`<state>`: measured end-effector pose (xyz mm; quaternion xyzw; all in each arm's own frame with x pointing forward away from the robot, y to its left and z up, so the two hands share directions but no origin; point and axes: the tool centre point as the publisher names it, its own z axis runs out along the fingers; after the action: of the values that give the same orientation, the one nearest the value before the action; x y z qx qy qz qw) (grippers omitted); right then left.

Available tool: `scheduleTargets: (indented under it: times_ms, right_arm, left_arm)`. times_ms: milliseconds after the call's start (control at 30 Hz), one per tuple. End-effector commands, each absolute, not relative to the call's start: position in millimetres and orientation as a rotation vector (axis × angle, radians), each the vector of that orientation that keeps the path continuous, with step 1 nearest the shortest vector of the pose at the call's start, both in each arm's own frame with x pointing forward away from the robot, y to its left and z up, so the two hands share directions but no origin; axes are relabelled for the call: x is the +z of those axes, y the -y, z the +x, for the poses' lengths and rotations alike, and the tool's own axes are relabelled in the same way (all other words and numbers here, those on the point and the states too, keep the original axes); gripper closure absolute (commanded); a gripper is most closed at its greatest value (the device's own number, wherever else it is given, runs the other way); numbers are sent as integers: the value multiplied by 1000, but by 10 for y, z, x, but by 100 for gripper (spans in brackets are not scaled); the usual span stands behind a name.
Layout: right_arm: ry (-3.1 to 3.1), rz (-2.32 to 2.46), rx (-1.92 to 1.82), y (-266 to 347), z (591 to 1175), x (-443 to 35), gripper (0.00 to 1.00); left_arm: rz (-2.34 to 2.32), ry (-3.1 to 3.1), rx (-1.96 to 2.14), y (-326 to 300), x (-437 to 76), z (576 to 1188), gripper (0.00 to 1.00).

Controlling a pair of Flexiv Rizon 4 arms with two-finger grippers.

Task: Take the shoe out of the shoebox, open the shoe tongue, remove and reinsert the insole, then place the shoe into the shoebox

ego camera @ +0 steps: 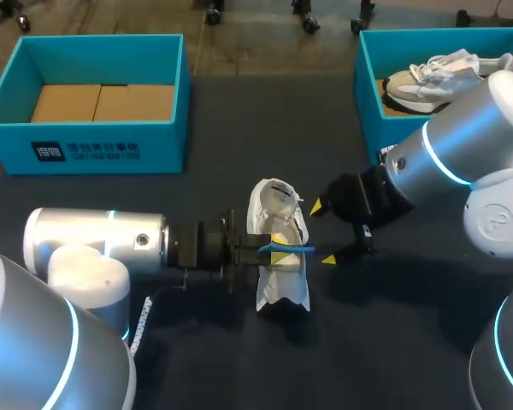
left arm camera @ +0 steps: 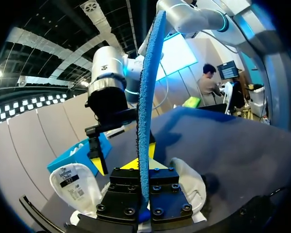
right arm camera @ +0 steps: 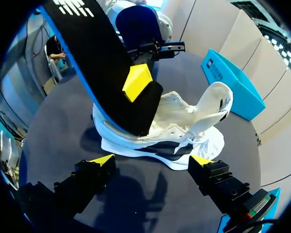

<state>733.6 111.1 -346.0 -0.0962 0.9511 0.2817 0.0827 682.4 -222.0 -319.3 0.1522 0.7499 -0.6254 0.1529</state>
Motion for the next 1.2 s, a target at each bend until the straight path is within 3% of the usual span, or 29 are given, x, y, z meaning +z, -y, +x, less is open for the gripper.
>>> scheduleTargets:
  times_ms: [33, 933, 1000, 1200]
  right_arm:
    - [-2839, -288, 841, -1113, 7329, -3463, 0]
    - [-2839, -288, 841, -1113, 7329, -3463, 0]
    - [-2839, -288, 841, -1113, 7329, -3463, 0]
    - [-2839, -288, 841, -1113, 7329, -3463, 0]
  left_arm:
    - [439, -2153, -1787, 2272, -3269, 6866, 100]
    - [459, -2175, -1732, 2260, -3551, 7138, 100]
    - [454, -2173, -1732, 2246, -3496, 7130, 69]
    - [457, -2143, -1757, 2230, -3320, 7080, 69]
